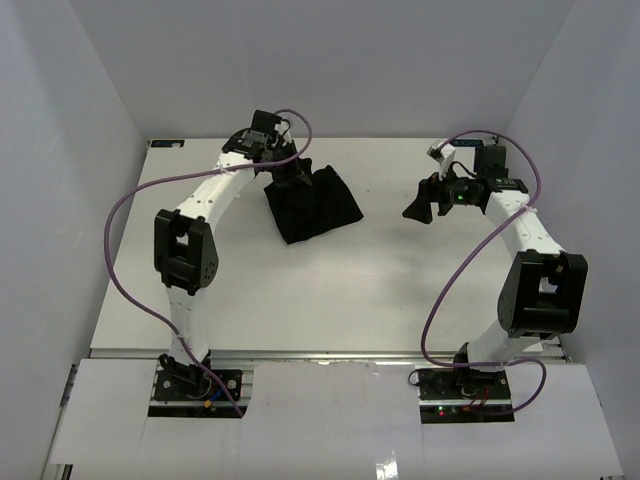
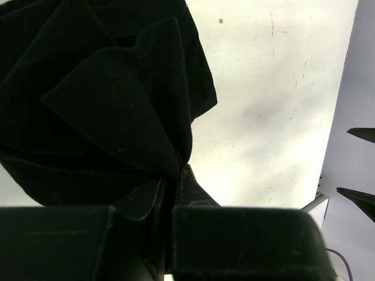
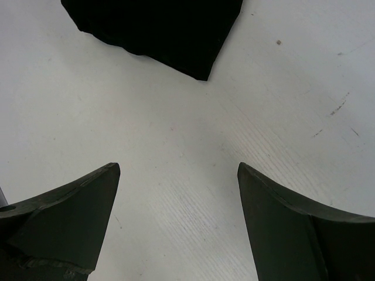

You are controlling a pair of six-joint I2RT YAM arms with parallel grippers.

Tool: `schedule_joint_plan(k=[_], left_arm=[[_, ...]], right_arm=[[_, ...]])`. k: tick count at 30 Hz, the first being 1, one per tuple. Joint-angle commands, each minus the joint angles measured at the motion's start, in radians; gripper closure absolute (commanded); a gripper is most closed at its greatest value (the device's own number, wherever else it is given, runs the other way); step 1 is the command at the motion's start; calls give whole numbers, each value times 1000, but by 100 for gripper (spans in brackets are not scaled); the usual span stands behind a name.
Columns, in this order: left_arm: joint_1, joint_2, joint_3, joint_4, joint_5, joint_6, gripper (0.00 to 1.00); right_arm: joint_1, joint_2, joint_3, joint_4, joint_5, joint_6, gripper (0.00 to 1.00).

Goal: Fold and stack the t-shirts
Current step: Fold the long partially folded tshirt into a neat square

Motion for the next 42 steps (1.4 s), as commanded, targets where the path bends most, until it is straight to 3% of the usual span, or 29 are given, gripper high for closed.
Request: schedule_joint_plan(k=[1,33,42], left_arm=[[-19,9,40,2,17,-18,92],[-73,236,218,0,-15,-128,92],[-74,254,241,17,-58,-156,88]], right_arm=[[-1,-15,-4,16,1,0,12],[-1,-46,-81,29,-4,-5,12],[-1,-54,-100,26,-8,-5,12]])
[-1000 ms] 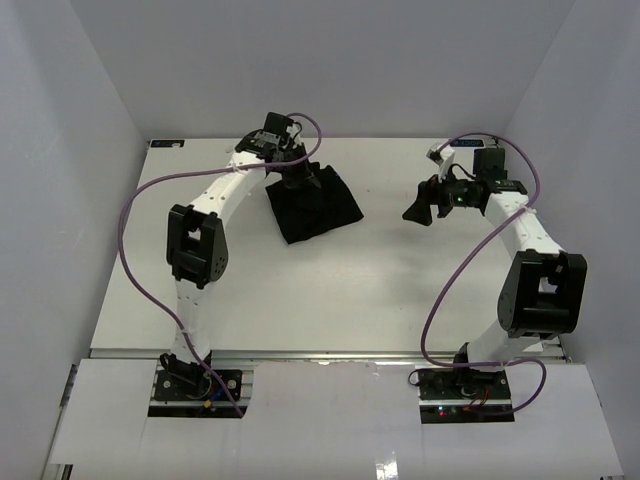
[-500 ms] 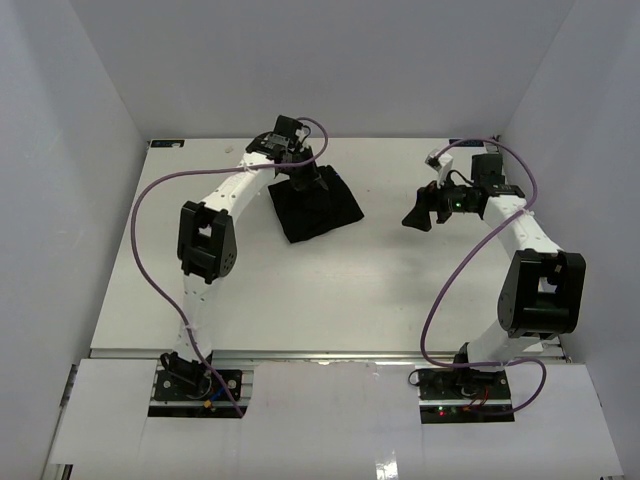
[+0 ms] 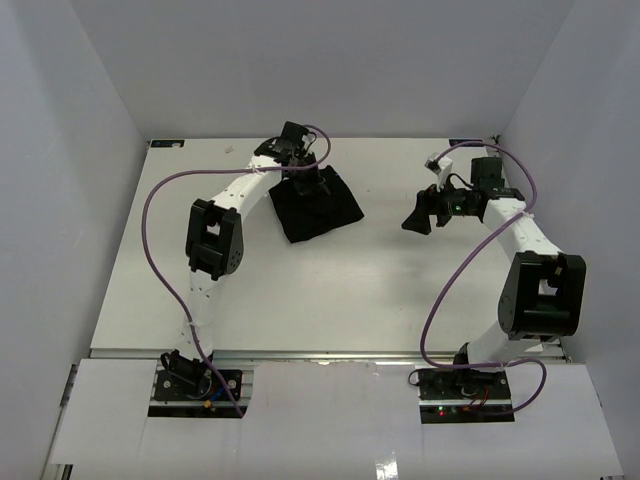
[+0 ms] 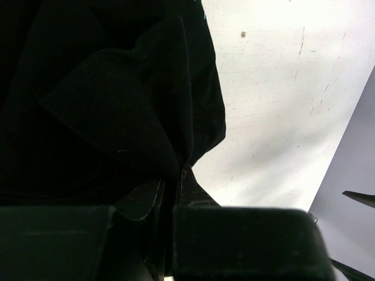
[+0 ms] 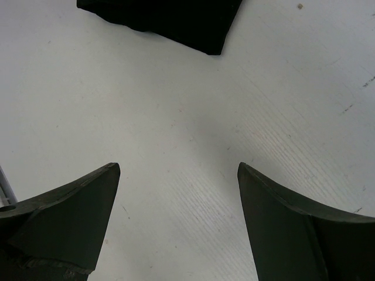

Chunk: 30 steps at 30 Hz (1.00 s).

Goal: Fold and stack the t-shirts
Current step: Fold the long partially folded tshirt into a neat square

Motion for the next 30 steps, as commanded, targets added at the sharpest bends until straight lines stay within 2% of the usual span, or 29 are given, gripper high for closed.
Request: schedule_joint_plan(k=[1,4,11,12,13,16,18,19,20,25,28,30], left_arm=[[-5,-26,36,37,-30,-33,88],[-5,-33,28,66,-36,-47,86],[-5,-2,18,97,-13,-96,70],[-5,-2,12,106,-15,-99,65],[-3,-7,11,109,-18,-102,51],[-3,-20,24,125,-16,-105,39],[3,-30,37,129,-19,-105,21],[6,-36,53,132,-21,-107,5],[12,-51,62,135,-25,-104,2],[41,-105,122,154,-24,-63,2],[57,-167,119,158,-51,15,2],[69,-219,84,163,-68,48,2]], right_arm=[[-1,-44,-14,19,-20,-2,12],[-1,-45,-14,18,-20,-4,12],[-1,-50,-9,10,-17,-8,12],[-1,-52,-8,7,-17,-13,12],[-1,-53,-9,1,-17,-16,12],[-1,-62,-6,-13,-21,-35,12],[-1,-68,-3,-21,-26,-44,12],[-1,-68,-2,-21,-35,-53,12],[-1,-68,1,-30,-44,-62,12],[3,-76,20,-56,-133,-131,12],[20,-76,31,-83,-216,-257,12],[90,-65,57,-106,-228,-381,13]])
